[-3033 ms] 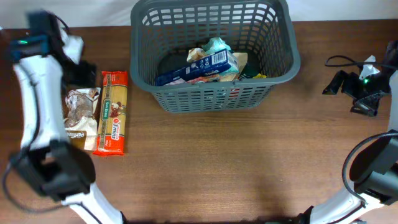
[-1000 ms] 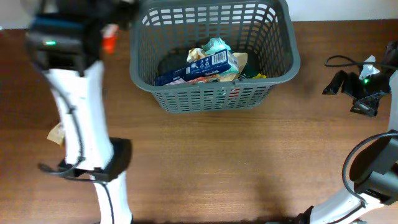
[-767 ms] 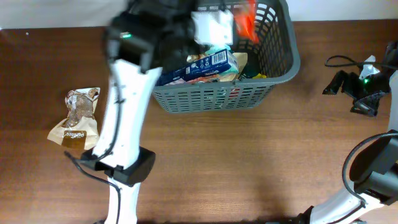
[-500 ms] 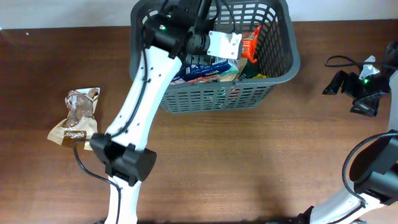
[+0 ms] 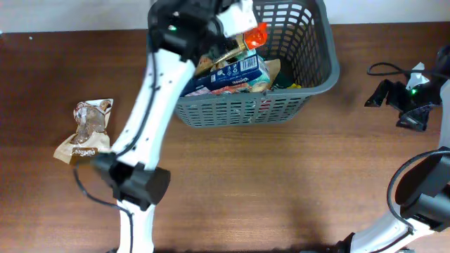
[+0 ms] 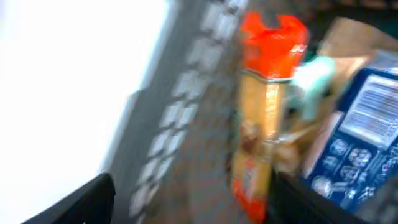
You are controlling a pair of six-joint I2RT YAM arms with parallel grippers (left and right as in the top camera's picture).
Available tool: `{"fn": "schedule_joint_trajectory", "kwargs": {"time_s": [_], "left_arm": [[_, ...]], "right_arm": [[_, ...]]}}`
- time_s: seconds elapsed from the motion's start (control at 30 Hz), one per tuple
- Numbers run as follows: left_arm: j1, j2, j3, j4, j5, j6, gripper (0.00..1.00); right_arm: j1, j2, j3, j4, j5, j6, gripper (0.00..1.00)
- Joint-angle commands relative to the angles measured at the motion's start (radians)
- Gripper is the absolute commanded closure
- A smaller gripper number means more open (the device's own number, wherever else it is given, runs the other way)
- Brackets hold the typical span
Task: Pack container
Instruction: 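Lift the spaghetti package with the left gripper into the basket, then lower the left gripper and grasp the clear snack bag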
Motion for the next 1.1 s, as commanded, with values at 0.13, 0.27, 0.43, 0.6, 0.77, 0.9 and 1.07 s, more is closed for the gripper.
{"fn": "schedule_joint_trajectory", "kwargs": {"time_s": [0.13, 0.27, 0.43, 0.6, 0.77, 0.9, 1.07], "left_arm": [[0.154, -0.224, 0.156, -0.246, -0.273, -0.211, 0.26], [0.284, -0.225, 0.147, -0.324, -0.288, -0.373, 0.3], [0.505, -0.219, 0.003, -0.483, -0.198, -0.559, 0.3], [0.689, -0.219, -0.377, -0.431, -0.006, -0.564, 0.29], [0.755, -0.211, -0.736, -0.174, 0.008, -0.56, 0.19], [0.755, -0.204, -0.911, -0.006, 0.007, -0.525, 0.14], [0.756, -0.149, -1.02, 0.17, 0.007, -0.527, 0.13]], "right_arm": [[0.003, -0.011, -0.005, 0.0, -0.005, 0.004, 0.01], [0.003, -0.011, -0.005, 0.001, -0.005, 0.004, 0.01], [0.003, -0.011, -0.005, 0.0, -0.005, 0.004, 0.01], [0.003, -0.011, -0.005, 0.0, -0.005, 0.004, 0.01], [0.003, -0.011, -0.005, 0.0, -0.005, 0.004, 0.01], [0.003, -0.011, -0.005, 0.0, -0.005, 0.004, 0.01], [0.003, -0.011, -0.005, 0.0, -0.005, 0.004, 0.01]]}}
